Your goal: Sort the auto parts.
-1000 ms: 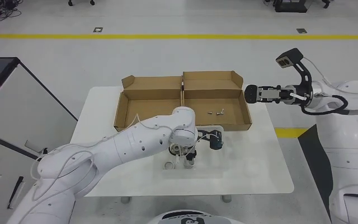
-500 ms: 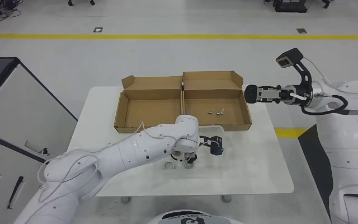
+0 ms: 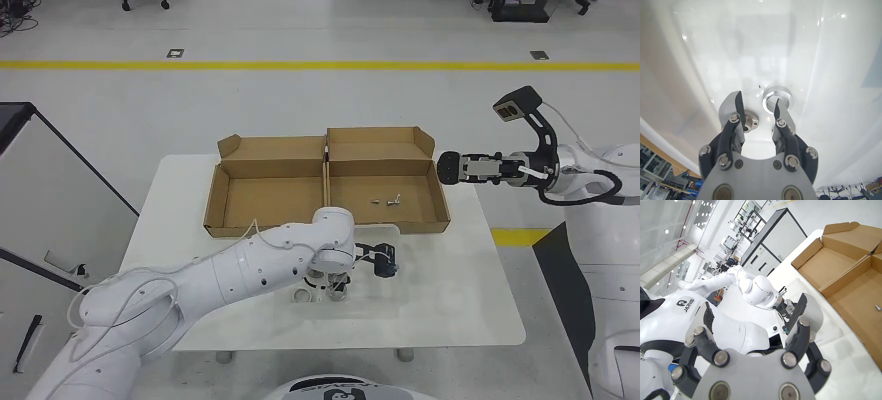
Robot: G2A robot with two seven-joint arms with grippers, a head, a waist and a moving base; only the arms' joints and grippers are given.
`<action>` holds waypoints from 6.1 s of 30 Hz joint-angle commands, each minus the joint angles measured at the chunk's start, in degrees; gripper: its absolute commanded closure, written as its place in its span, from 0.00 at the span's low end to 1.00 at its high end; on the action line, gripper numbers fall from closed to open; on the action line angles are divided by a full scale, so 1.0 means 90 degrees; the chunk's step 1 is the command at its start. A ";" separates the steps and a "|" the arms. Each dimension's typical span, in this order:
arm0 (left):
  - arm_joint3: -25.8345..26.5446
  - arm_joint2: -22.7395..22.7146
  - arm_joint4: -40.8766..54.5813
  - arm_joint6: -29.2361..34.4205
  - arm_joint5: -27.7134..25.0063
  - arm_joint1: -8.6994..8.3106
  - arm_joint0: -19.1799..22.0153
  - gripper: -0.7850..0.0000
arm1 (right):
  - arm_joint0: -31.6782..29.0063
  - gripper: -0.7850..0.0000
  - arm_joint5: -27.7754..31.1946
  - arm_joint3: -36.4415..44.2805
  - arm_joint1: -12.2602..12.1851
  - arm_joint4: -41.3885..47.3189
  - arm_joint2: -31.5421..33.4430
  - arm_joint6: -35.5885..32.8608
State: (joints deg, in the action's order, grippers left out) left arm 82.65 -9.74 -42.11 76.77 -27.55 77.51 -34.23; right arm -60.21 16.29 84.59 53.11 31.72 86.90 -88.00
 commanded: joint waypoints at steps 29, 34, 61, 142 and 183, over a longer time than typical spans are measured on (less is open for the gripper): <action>-0.0223 0.0000 0.0015 0.0110 0.0110 0.0039 -0.0175 0.65 | 0.0000 0.00 0.0000 0.0000 0.0000 0.0000 0.0000 0.0000; -0.0312 0.0000 0.0036 0.0136 0.0135 0.0084 -0.0184 0.66 | 0.0000 0.00 0.0000 0.0000 0.0000 0.0000 0.0000 0.0000; -0.0599 0.0000 -0.0076 0.0149 0.0148 0.0269 -0.0250 1.00 | 0.0000 0.00 0.0000 0.0000 0.0000 0.0000 0.0000 0.0000; 0.2206 -0.5950 0.3801 -0.5928 -0.3383 -0.3402 -0.2603 1.00 | 0.0000 0.00 0.0000 0.0000 0.0000 0.0000 0.0000 0.0000; 0.2623 -0.5059 0.4486 -0.9166 -0.3383 -0.2850 -0.1806 1.00 | 0.0000 0.00 0.0000 0.0000 0.0000 0.0000 0.0000 0.0000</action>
State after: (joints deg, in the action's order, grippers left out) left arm 105.98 -55.26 -3.26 -4.97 -58.01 51.66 -50.44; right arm -60.21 16.29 84.59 53.11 31.72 86.90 -88.00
